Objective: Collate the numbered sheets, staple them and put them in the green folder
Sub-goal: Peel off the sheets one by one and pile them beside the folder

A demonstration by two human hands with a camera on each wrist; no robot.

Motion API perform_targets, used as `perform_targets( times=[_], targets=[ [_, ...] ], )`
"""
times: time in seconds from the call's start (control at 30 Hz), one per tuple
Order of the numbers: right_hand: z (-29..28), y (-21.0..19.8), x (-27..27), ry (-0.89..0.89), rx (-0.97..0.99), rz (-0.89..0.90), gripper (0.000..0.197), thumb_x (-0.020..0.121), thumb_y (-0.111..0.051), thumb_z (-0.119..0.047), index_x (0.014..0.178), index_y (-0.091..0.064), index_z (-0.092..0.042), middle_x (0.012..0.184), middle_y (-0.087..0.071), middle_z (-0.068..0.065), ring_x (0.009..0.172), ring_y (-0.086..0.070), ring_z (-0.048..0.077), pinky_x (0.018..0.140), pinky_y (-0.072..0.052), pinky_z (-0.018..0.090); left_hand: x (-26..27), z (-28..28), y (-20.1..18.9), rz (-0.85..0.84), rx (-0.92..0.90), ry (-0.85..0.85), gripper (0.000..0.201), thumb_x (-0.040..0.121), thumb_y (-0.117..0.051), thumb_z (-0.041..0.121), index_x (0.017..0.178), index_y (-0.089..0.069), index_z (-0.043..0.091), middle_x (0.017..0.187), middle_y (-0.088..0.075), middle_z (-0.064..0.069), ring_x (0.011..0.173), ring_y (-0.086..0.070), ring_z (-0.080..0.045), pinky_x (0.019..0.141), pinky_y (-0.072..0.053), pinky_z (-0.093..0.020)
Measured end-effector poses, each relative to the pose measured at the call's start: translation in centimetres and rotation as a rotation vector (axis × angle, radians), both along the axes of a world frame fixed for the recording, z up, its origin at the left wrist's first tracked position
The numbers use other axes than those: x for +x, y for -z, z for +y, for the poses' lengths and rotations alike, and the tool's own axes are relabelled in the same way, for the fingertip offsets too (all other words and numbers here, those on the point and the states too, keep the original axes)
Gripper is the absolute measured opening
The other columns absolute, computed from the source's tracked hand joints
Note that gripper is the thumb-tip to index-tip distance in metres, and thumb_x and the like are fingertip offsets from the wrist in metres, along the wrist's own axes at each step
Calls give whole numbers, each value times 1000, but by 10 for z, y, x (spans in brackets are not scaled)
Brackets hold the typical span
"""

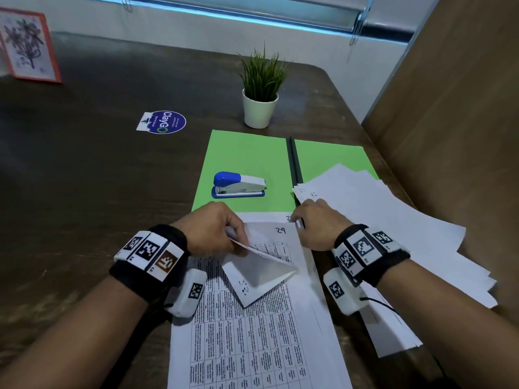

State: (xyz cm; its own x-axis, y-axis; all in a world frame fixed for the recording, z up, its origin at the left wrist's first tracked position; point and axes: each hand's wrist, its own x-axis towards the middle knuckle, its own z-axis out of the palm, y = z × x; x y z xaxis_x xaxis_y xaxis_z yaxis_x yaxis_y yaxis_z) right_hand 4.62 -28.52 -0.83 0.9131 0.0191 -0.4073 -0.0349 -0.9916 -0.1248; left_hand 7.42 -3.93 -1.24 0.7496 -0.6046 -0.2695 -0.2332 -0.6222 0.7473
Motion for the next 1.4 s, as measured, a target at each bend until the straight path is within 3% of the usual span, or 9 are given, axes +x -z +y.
perform_targets(
  times=[0.23,0.47,0.57,0.7,0.83,1.03,1.23,1.3,1.4],
  targets=[
    [4,10,7,19,-8,-46,59,78,-70,-50,127,-54,-23,126,-47,2,121,-42,22,99,-45,46,-3,2,-7,-55,80,37,11,70,-90,32,72,-80,29,70,-74,11,62,-60,-2,66,-50,-24],
    [-3,13,11,157,297,-202,20,79,-75,-25,73,-63,-11,76,-65,7,75,-62,27,70,-53,34,-1,5,-10,-49,89,58,13,68,-91,33,75,-80,30,73,-74,15,72,-66,-5,78,-56,-35],
    [-5,15,1,225,462,-296,42,80,-77,-30,65,-57,3,55,-45,6,51,-40,19,53,-36,28,-1,5,-9,-43,77,70,12,68,-91,32,74,-80,29,76,-75,13,78,-69,-9,83,-58,-39],
    [-6,23,-20,208,595,-341,59,85,-58,-52,70,-62,6,53,-36,-1,48,-31,12,52,-28,26,-2,6,-10,-10,51,75,15,67,-92,30,75,-80,29,79,-77,12,82,-71,-9,85,-58,-39],
    [-12,30,-30,223,561,-248,45,95,-58,-31,54,-55,-11,49,-39,-10,46,-32,8,50,-28,25,-5,7,-12,65,23,127,35,60,-95,31,90,-79,31,90,-76,18,89,-72,-6,92,-57,-39],
    [-21,34,-34,326,621,-282,45,96,-56,-25,58,-50,-3,46,-40,-12,44,-35,7,52,-31,24,-3,11,-11,134,-49,186,76,52,-97,39,120,-65,38,114,-70,20,106,-67,-4,99,-52,-32],
    [-24,29,-46,226,543,-163,45,96,-56,-24,55,-38,-18,46,-33,-12,43,-30,7,49,-27,25,3,7,-4,-53,-25,79,13,86,-77,21,90,-79,34,84,-75,14,78,-71,-12,74,-59,-35],
    [-27,26,-47,243,537,-223,42,98,-54,-29,58,-46,-15,47,-37,-11,44,-33,5,51,-29,24,3,5,-4,-99,-40,47,14,91,-71,25,81,-77,32,70,-70,21,64,-63,1,62,-49,-22],
    [-26,19,-51,194,450,53,42,95,-56,-29,57,-39,-21,48,-34,-12,42,-31,7,47,-25,24,2,4,-6,-115,-37,49,13,94,-67,26,84,-76,29,55,-60,29,52,-54,11,51,-36,-6]
  ],
)
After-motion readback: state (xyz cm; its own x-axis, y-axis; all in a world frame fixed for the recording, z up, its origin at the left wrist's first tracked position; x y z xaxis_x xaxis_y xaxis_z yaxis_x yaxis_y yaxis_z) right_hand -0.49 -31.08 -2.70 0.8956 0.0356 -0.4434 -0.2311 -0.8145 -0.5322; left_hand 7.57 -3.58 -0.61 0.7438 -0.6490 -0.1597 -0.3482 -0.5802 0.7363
